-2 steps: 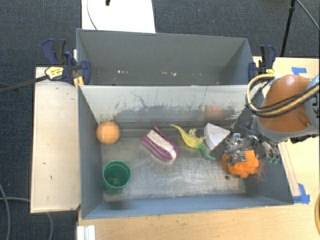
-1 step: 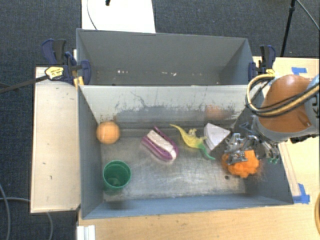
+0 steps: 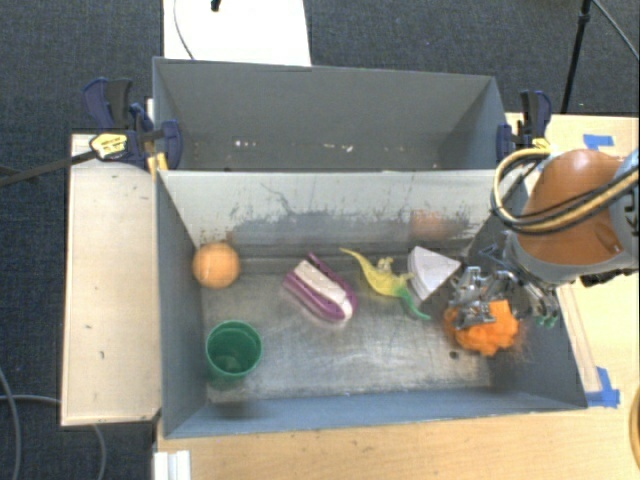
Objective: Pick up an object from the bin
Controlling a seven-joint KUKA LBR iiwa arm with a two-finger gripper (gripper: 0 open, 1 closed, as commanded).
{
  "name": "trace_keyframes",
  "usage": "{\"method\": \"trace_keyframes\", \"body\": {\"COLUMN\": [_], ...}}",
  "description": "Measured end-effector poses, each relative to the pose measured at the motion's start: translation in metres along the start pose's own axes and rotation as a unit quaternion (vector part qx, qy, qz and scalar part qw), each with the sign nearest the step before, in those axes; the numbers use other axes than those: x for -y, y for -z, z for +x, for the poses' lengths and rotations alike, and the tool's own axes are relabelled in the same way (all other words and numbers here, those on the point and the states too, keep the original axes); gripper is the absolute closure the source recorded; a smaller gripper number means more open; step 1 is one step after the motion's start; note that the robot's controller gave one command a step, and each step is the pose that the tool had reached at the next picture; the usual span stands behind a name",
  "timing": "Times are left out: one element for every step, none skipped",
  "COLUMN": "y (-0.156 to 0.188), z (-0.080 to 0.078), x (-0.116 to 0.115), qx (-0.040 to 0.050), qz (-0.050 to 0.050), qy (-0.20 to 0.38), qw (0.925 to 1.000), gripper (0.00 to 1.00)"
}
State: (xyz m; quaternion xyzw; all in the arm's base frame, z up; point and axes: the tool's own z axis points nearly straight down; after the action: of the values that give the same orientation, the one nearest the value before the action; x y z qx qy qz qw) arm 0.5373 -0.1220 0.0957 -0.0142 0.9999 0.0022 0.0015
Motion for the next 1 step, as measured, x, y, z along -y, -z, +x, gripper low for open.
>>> {"method": "trace_keyframes", "body": {"y": [0.0318], "z": [0.0172], "x": [-0.0474], "qx": [-0.0027], "qz": [0.001], "qy": [0.186], "qw": [0.9826], "gripper": [1.00]}}
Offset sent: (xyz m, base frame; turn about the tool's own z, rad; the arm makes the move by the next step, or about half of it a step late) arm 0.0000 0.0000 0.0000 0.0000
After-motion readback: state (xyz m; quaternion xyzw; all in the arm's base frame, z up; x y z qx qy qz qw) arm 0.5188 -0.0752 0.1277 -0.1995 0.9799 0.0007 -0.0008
